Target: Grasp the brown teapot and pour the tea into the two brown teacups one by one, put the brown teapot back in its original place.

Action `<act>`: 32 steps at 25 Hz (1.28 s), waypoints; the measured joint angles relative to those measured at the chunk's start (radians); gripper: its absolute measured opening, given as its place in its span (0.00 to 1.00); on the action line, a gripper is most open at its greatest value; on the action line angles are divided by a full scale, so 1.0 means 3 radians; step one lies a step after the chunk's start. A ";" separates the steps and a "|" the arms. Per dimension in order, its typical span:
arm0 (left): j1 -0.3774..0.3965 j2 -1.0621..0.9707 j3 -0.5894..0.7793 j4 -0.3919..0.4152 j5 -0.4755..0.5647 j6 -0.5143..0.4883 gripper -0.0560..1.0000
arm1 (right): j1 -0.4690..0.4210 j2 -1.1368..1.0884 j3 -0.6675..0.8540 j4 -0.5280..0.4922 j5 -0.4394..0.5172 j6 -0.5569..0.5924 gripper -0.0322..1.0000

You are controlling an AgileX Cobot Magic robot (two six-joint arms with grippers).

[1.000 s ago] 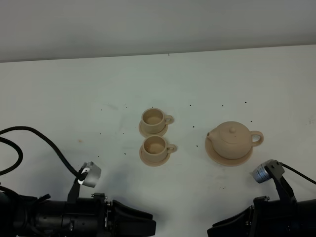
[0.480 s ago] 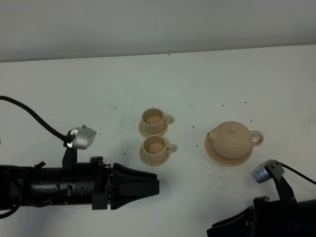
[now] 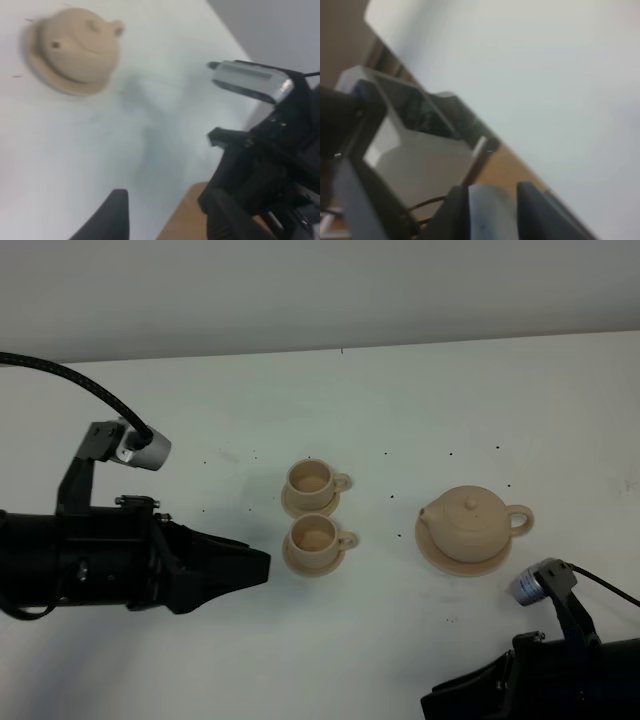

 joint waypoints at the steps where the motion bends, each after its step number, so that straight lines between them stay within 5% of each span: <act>1: 0.0000 -0.0127 -0.0007 0.0164 -0.0042 -0.0243 0.42 | 0.0000 0.0000 -0.0034 0.0000 -0.0085 0.0028 0.27; 8: 0.0000 -0.0707 -0.0007 0.1920 0.0018 -0.2111 0.42 | 0.0000 0.0009 -0.0439 -0.0146 -0.0651 0.0284 0.27; 14: 0.0000 -0.0857 -0.0007 0.3259 0.0473 -0.3292 0.42 | 0.0000 0.0019 -0.0876 -0.0873 -0.1114 0.0927 0.27; 21: 0.0000 -0.0900 -0.0007 0.3770 0.0926 -0.3703 0.42 | 0.0000 0.0012 -0.1260 -0.1625 -0.1449 0.1547 0.27; 32: 0.0000 -0.1877 0.0358 0.4034 0.0903 -0.3868 0.37 | 0.0000 -0.0318 -0.1452 -0.1820 -0.1829 0.1612 0.27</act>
